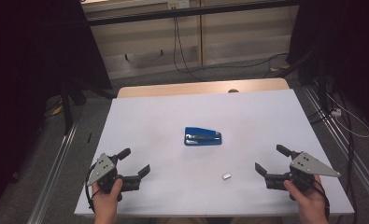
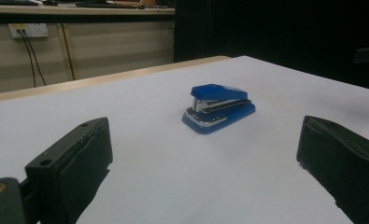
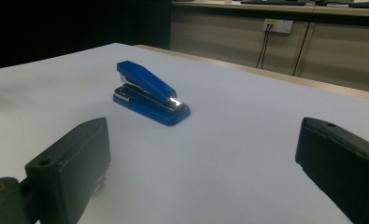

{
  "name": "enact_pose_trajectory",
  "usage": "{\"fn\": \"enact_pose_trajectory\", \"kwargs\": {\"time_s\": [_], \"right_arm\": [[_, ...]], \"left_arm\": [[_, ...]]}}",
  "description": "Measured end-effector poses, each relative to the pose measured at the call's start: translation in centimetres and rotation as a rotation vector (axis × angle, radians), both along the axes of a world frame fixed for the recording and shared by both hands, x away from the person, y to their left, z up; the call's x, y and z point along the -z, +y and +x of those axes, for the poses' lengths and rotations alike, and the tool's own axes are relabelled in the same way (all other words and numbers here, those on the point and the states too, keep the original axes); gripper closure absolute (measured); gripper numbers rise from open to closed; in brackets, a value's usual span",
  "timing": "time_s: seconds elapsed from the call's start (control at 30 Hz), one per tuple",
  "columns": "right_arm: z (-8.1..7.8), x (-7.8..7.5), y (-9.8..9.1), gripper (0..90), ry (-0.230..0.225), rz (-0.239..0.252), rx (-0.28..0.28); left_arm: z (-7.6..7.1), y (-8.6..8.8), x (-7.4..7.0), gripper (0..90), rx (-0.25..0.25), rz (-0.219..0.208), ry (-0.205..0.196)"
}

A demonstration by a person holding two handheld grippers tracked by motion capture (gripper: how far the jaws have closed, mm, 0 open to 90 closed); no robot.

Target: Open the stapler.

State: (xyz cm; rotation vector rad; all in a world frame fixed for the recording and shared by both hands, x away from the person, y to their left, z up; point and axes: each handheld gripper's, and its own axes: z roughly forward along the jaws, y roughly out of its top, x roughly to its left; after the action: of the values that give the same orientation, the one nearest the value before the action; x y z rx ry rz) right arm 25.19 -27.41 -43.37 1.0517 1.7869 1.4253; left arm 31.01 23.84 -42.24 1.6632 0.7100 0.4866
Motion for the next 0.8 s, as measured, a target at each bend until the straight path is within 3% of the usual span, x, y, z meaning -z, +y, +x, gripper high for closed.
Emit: {"fn": "enact_pose_trajectory", "kwargs": {"time_s": [0.4,0.53,0.8], "right_arm": [[0.2,0.0,0.1,3.8,0.004,0.002,-0.008],[0.4,0.0,0.3,4.4,0.004,-0.002,-0.020],[0.7,0.1,0.6,4.6,0.000,-0.025,-0.023]], "left_arm": [[0.7,-0.2,0.2,3.1,-0.003,-0.002,0.010],[0.7,-0.5,0.1,2.4,0.014,-0.059,0.014],[1.5,-1.8,0.3,2.0,0.042,-0.040,0.043]]}}
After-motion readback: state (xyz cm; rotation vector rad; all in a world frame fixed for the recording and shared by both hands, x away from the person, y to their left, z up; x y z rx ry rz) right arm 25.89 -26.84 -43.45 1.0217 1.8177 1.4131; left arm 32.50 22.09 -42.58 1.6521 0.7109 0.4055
